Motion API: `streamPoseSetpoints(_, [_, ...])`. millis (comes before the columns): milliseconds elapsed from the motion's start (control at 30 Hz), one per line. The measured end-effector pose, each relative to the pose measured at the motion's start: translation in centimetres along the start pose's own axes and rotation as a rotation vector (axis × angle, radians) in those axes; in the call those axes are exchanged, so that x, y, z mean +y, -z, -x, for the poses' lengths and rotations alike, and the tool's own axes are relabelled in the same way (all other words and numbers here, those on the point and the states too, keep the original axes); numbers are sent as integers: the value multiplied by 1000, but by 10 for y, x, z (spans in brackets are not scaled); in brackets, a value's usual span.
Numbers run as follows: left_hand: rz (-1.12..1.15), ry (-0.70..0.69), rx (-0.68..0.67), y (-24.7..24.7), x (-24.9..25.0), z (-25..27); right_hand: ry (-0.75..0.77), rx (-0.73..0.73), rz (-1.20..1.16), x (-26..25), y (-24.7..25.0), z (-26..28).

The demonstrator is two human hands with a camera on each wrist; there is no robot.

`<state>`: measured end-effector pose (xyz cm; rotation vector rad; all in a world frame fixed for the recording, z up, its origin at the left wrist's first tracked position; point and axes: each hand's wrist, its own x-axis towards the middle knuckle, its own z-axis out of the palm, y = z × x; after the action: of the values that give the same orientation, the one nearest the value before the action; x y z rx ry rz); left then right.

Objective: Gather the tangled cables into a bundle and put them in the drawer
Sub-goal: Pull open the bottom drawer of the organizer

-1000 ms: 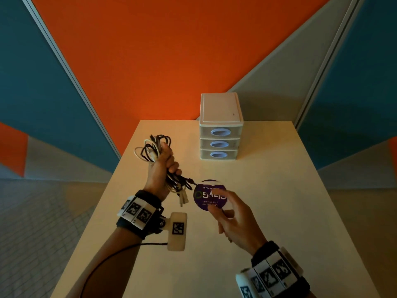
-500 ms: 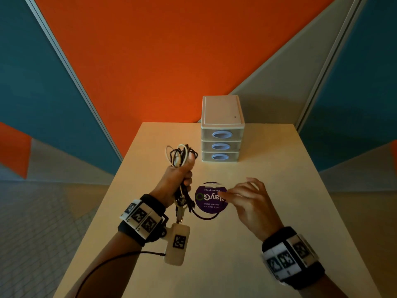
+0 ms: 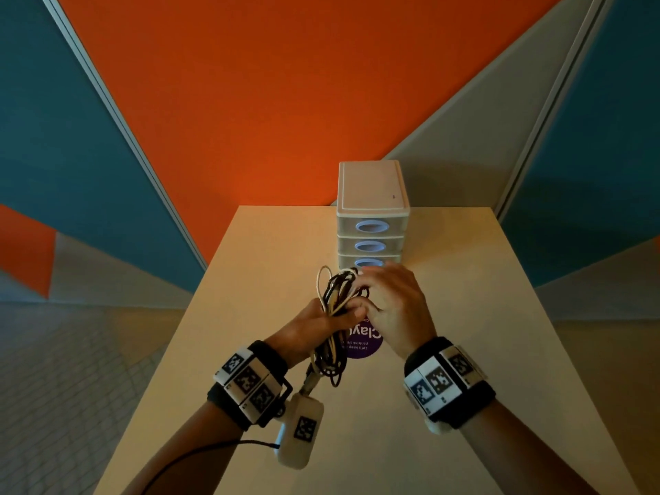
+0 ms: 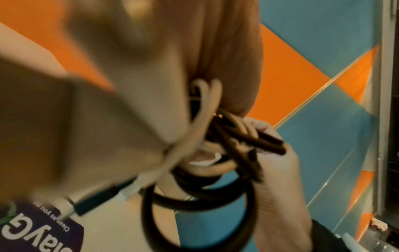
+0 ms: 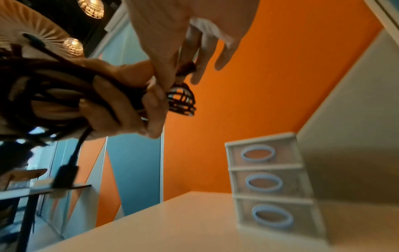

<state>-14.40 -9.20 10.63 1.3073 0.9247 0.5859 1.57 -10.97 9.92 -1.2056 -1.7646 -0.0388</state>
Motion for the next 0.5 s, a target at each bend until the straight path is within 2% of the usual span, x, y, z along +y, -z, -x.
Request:
streamPoseSetpoints(67, [-13, -1, 17, -1, -3, 2, -183, 21, -115, 2, -4, 4])
streamPoseSetpoints(133, [-27, 13, 56, 0, -6, 2, -379, -25, -252, 3, -9, 6])
streamPoseSetpoints(300, [-102, 46, 138, 3, -11, 0, -964, -348, -707, 24, -35, 14])
streamPoseSetpoints(367, [-26, 103, 185, 9, -13, -1, -1214, -406, -1009, 43, -47, 21])
streamPoseSetpoints(433, [110, 196, 218, 16, -19, 0, -1436, -253, -1196, 66, -58, 28])
streamPoseSetpoints(500, [195, 289, 237, 20, -26, 2, -1571, -57, -1193, 88, -69, 31])
